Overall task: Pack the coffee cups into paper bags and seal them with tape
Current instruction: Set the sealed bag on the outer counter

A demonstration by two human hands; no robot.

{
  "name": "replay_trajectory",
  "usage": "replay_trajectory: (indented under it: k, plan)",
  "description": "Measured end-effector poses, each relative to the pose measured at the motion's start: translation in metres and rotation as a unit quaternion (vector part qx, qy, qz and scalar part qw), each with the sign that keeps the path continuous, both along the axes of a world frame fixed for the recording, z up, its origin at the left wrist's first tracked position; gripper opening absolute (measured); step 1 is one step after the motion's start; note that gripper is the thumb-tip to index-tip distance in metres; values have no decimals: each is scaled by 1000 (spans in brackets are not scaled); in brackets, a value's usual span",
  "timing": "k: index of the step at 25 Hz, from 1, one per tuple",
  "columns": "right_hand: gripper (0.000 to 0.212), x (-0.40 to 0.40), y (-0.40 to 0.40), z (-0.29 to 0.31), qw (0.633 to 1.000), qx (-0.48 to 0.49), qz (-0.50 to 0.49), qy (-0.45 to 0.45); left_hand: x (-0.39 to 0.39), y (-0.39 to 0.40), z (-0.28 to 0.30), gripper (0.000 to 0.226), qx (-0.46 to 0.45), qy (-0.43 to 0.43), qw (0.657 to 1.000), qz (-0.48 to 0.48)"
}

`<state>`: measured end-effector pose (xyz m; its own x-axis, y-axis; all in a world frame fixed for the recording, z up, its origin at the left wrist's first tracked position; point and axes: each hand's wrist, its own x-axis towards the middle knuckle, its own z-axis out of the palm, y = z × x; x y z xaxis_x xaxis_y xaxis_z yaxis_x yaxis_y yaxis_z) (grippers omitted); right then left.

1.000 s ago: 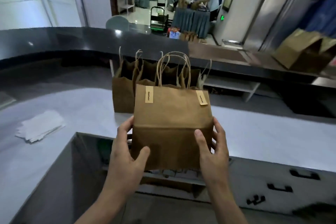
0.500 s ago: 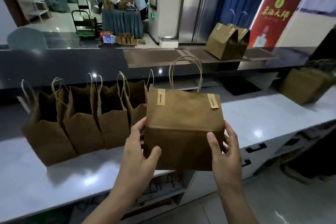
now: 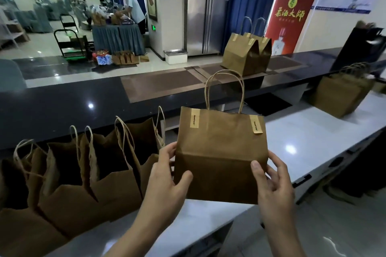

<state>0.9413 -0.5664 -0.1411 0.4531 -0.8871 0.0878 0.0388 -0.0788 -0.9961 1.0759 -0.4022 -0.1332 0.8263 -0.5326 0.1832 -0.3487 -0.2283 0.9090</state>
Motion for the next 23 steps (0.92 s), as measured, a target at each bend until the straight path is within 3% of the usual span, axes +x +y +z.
replay_trajectory:
  k: [4,12,23]
  plan:
    - [33,25,-29,7,1000,-11,13,-9,24,-24,6,56,5,-9,1000,18]
    - [41,103,-122,18,994,-10,78,-81,79,-104,26,58,1,-58,991,124]
    - [31,208,-264,39,980,-24,103,-167,181,-246,61,52,1,-81,985,154]
